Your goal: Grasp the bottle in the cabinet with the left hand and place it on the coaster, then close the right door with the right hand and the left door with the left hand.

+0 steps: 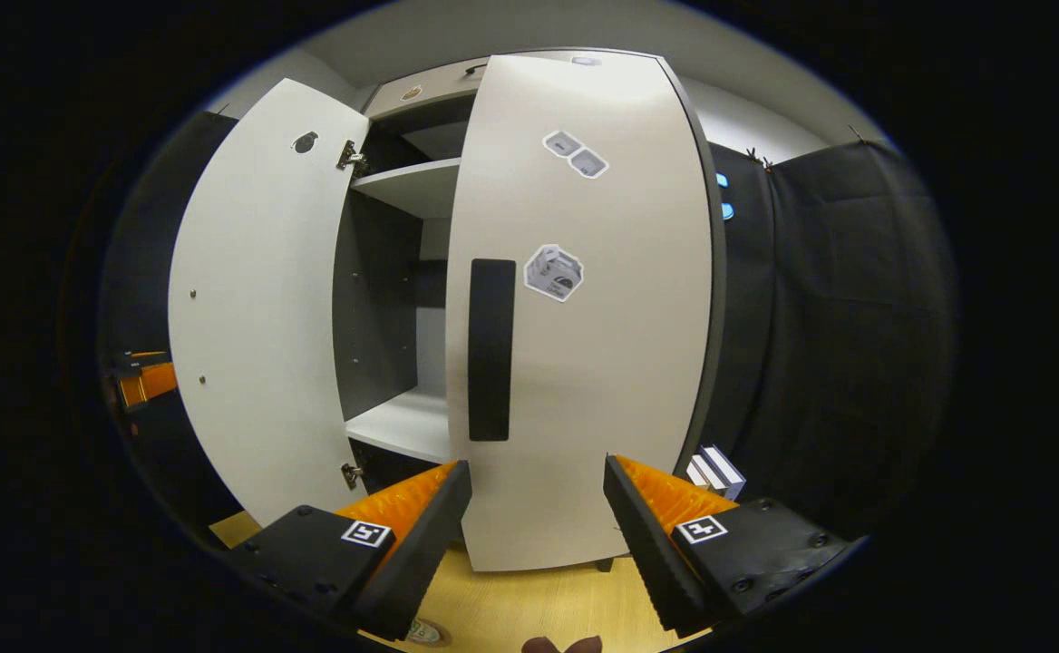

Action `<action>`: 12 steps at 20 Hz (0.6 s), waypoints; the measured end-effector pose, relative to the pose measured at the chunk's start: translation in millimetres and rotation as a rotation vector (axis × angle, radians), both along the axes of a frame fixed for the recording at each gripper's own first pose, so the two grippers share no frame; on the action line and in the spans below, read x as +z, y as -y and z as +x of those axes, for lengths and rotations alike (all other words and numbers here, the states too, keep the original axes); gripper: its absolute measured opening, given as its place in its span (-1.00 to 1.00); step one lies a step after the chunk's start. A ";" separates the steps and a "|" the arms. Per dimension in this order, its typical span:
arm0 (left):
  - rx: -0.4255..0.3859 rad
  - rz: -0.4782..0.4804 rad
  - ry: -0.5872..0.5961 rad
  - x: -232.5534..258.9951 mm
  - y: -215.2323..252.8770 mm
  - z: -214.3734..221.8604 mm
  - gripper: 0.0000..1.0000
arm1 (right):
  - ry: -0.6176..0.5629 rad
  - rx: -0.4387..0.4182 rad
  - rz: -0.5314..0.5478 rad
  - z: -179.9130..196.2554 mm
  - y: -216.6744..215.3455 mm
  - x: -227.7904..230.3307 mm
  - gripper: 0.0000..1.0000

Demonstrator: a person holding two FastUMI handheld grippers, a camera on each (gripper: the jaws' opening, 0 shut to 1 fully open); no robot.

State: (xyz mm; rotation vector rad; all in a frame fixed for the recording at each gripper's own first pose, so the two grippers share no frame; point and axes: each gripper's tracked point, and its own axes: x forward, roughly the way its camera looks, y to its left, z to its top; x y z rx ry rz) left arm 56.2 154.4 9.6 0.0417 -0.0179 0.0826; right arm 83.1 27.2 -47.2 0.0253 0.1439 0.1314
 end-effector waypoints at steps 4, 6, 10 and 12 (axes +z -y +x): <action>-0.042 -0.022 -0.008 3.3 12.1 8.6 0.77 | -0.012 -0.039 0.003 -12.5 24.2 -2.1 0.96; -0.071 -0.024 -0.009 0.2 42.9 4.6 0.86 | -0.017 -0.052 0.003 -17.6 35.7 -1.9 0.96; -0.130 -0.022 -0.008 -2.5 80.0 9.0 0.86 | -0.024 -0.075 0.000 -27.6 56.5 -3.5 0.96; -0.141 -0.030 -0.003 -1.0 94.1 12.4 0.86 | -0.027 -0.087 -0.007 -34.0 69.4 -4.4 0.96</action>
